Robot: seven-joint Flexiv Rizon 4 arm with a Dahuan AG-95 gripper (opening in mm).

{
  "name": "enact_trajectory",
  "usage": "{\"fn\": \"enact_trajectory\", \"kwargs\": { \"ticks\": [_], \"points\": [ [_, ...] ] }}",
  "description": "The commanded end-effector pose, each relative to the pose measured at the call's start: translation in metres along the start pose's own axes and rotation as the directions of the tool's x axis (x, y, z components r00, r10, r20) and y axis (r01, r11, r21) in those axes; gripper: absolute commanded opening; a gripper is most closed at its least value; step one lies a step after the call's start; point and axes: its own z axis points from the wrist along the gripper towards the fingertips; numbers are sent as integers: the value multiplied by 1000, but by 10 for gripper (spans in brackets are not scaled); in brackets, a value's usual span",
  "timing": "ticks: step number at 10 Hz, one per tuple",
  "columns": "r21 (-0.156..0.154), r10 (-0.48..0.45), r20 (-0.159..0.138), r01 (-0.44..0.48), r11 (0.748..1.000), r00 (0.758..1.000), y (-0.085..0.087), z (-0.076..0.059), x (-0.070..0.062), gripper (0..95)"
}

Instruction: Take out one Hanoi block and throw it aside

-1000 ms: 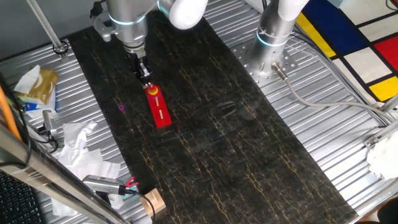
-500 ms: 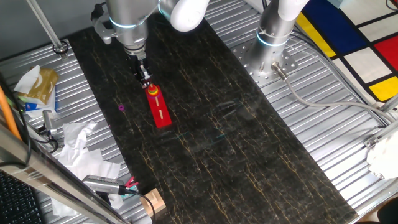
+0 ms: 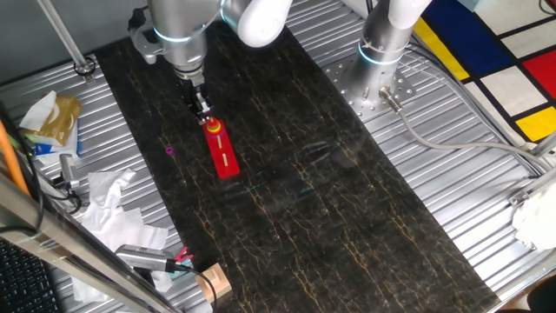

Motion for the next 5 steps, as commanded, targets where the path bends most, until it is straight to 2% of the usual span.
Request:
{"fn": "enact_trajectory", "kwargs": {
  "ticks": [1,5],
  "points": [
    [0,-1,-1,1,1000,1000,0,0,1,190],
    [0,4,3,-4,1000,1000,0,7,1,190]
  ]
}}
